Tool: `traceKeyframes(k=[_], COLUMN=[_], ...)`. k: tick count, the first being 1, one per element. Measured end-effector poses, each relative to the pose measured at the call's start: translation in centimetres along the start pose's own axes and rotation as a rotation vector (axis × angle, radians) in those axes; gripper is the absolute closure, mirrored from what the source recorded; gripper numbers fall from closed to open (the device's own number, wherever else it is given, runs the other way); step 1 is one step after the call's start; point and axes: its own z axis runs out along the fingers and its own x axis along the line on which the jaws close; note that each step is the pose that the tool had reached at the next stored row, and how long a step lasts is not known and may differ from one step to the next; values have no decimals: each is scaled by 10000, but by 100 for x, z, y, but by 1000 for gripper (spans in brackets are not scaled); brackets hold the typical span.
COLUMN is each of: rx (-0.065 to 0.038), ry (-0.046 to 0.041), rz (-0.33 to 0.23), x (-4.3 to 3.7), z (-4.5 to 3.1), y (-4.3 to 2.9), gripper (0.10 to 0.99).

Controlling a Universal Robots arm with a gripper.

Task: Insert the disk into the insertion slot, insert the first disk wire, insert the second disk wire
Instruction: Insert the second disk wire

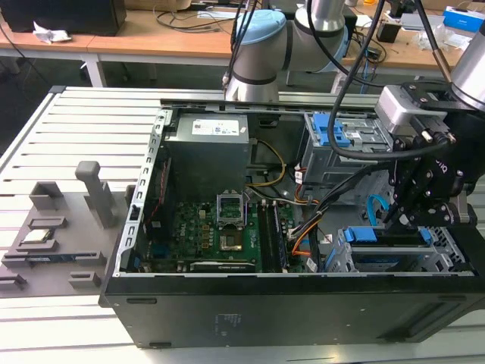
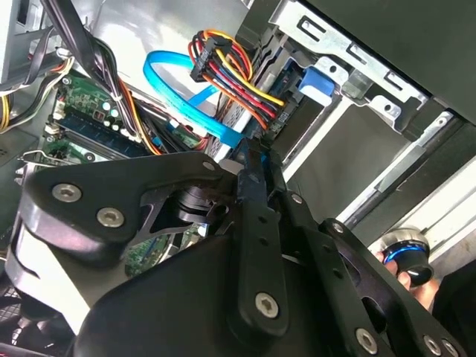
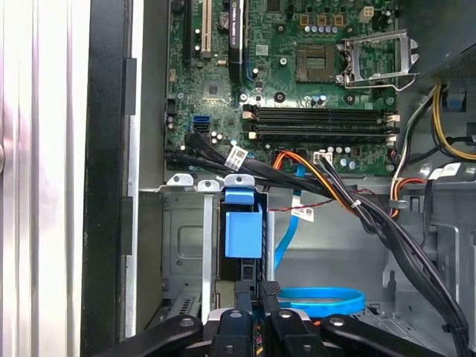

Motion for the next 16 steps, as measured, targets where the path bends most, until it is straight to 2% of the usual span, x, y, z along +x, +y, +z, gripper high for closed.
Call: traceKeyframes(k=[10,16], rx=[1,0], ry=[6,-19], rz=[1,-1], x=[0,0], z=[37,23], y=[-2,-1], gripper=[925,925])
